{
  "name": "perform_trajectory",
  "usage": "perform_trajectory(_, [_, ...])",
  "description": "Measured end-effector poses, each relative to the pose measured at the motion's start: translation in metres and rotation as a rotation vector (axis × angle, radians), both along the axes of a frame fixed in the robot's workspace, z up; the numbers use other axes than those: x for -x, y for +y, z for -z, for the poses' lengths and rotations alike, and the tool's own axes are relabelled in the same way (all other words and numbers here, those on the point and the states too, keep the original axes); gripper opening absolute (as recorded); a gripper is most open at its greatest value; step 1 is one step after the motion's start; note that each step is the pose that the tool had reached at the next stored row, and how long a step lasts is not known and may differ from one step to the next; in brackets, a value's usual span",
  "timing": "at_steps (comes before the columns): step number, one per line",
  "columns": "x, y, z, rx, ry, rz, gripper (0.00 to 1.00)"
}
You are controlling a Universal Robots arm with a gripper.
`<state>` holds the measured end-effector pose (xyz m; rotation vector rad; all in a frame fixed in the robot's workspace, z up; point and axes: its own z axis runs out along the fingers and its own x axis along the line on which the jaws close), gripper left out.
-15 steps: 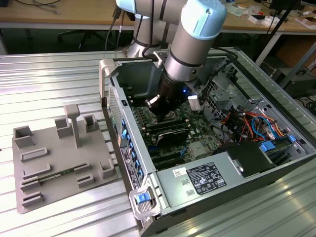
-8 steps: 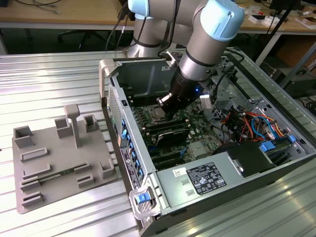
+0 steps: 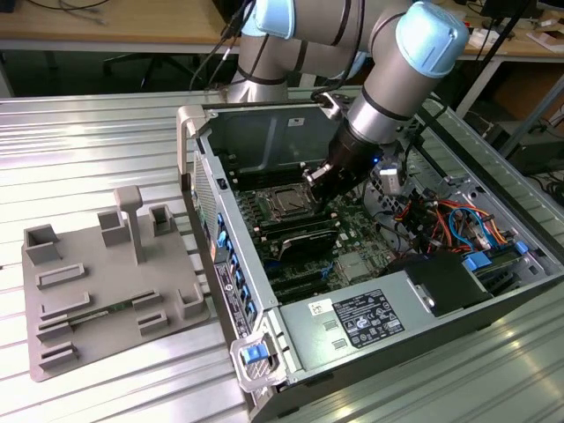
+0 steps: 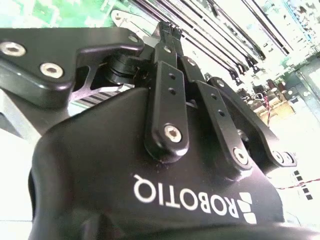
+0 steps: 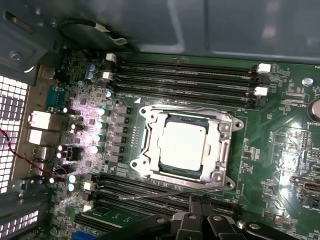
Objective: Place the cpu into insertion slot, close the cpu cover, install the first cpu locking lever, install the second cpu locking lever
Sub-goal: 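Install the second cpu locking lever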
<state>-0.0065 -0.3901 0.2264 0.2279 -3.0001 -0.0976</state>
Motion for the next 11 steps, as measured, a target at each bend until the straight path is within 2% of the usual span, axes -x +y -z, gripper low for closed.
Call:
perform_trajectory(2, [-0.0018,-0.0031,0.0019,0.0,0.0049,0.0,0.11])
perform_trajectory(4, [-0.0023,-0.0032,0.0045,0.0,0.008,0.0,0.11])
perform_trajectory(11, [-0.0004,-0.002,0.0081,0.0001,0.009,0.001,0.11])
